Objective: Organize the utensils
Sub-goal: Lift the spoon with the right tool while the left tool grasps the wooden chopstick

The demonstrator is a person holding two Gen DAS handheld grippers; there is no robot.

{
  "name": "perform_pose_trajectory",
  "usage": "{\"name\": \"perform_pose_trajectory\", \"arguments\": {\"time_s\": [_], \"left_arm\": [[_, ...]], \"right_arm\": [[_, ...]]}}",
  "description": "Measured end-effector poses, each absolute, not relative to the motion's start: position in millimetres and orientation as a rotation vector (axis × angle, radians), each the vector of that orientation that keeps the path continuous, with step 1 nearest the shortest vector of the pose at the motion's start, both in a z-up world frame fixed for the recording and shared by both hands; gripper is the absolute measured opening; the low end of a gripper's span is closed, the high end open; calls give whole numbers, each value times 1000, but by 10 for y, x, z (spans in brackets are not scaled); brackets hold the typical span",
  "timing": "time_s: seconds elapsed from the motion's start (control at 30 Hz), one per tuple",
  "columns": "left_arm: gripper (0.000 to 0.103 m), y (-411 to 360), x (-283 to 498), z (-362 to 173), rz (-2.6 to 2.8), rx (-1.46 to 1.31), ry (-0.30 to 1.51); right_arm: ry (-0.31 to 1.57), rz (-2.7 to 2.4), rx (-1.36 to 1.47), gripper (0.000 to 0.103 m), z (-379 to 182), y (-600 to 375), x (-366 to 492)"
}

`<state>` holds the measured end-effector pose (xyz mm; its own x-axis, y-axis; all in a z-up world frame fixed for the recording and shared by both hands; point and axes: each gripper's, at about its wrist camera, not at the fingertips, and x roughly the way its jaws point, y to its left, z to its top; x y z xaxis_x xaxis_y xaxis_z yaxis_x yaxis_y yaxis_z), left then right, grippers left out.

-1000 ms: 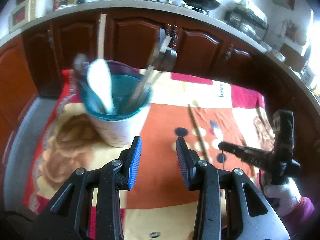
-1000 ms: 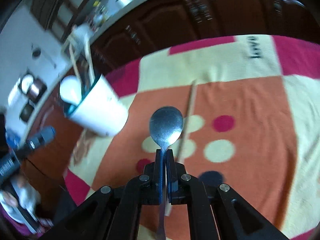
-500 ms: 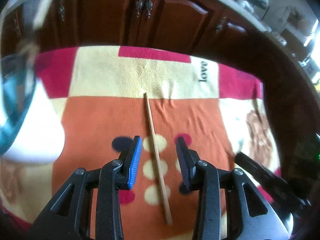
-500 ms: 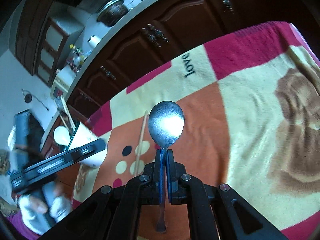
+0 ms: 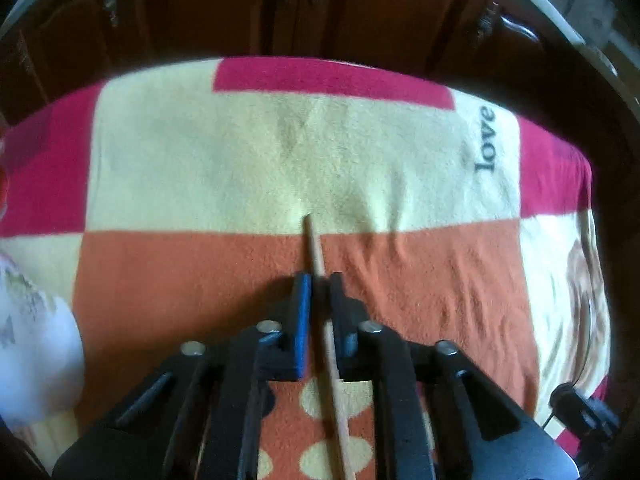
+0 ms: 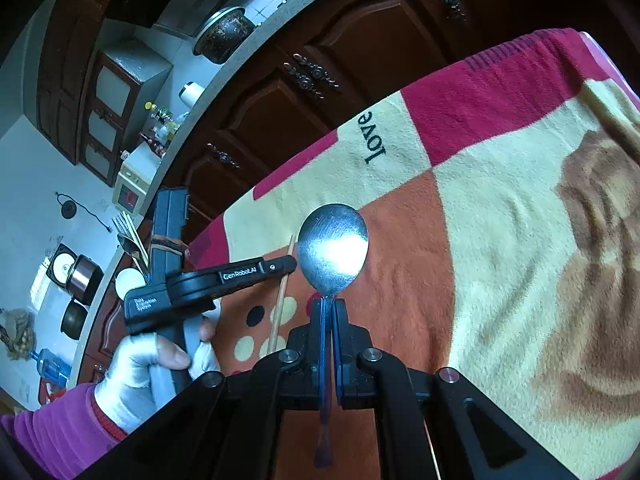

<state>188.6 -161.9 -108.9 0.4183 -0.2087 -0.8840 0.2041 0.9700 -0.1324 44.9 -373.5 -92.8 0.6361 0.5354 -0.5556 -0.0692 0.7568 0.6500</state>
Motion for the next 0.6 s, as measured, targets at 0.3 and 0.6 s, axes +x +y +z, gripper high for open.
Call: {"name": "perform_pose_trajectory", "arguments": {"time_s": [0.3,0.6], "left_arm": [[4,-1284,1330,-548,-407,-71,1009],[4,-971,725,100,-479,-99,863]], "right_arm": [[781,396,593,3,-693,-3602,353],[731,406,523,3,-341,-3320,196]]}}
